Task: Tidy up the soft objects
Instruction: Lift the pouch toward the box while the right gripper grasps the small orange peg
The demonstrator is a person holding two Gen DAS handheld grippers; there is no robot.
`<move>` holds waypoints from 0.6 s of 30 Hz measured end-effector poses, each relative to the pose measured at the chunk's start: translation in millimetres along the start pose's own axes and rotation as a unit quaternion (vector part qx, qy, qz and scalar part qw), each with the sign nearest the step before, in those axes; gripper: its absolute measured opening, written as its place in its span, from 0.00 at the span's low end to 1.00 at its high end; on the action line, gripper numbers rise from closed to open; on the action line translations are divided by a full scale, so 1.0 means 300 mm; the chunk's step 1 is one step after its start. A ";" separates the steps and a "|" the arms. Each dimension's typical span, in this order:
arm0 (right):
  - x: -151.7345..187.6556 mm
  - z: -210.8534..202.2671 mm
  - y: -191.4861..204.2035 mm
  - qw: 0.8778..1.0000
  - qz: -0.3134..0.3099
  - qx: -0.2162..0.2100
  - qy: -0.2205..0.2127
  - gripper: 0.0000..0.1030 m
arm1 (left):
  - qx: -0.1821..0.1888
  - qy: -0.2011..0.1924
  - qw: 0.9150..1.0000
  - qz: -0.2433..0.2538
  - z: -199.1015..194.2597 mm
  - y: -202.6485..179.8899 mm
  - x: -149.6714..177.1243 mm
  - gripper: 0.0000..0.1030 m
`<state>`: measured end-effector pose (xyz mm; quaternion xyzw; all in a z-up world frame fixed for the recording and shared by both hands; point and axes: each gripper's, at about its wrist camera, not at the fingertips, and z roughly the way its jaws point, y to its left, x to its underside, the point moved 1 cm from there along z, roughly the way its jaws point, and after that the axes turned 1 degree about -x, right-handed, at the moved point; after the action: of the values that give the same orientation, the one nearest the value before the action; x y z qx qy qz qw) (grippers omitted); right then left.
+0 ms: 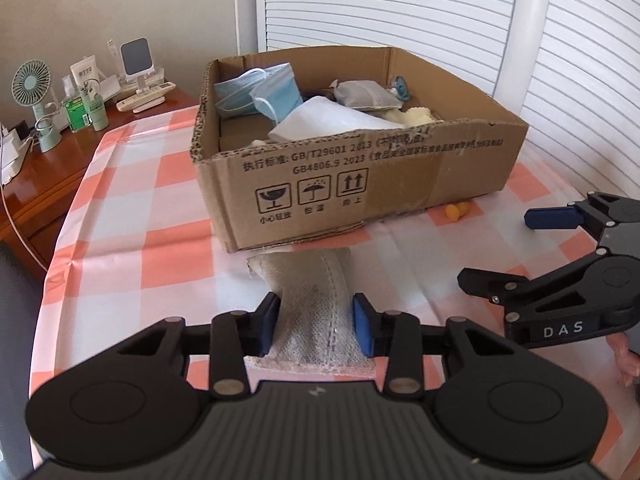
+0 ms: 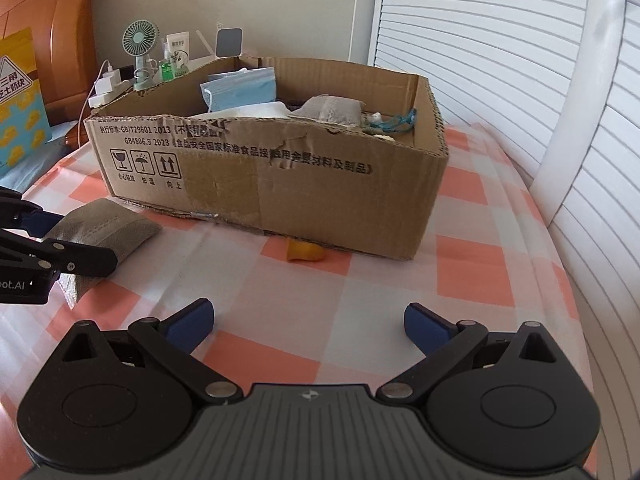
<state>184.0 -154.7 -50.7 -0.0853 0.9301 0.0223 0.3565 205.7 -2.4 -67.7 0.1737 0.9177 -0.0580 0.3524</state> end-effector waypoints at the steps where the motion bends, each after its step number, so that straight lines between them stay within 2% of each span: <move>1: -0.011 0.010 0.009 1.000 -0.004 -0.005 -0.003 0.98 | -0.001 0.001 1.000 -0.005 -0.002 0.011 0.004 0.37; 3: -0.032 0.028 0.021 1.000 -0.004 -0.009 -0.005 0.93 | -0.001 0.001 1.000 -0.010 -0.004 0.024 0.007 0.37; 5: -0.054 0.042 0.028 1.000 -0.004 -0.015 -0.009 0.84 | 0.000 0.002 1.000 -0.013 -0.004 0.030 0.008 0.37; 12: -0.078 0.055 0.030 1.000 -0.003 -0.007 -0.017 0.65 | 0.008 0.001 1.000 -0.017 0.000 0.034 0.008 0.37; 14: -0.077 0.048 0.029 1.000 -0.005 -0.007 -0.019 0.51 | 0.010 0.001 1.000 -0.016 0.001 0.037 0.007 0.37; 18: -0.080 0.048 0.021 1.000 -0.001 0.002 -0.020 0.41 | 0.012 0.001 1.000 -0.017 0.001 0.039 0.007 0.37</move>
<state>209.8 -143.7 -45.6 -0.0855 0.9228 0.0217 0.3750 208.7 9.0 -69.3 0.1625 0.9200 -0.0746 0.3487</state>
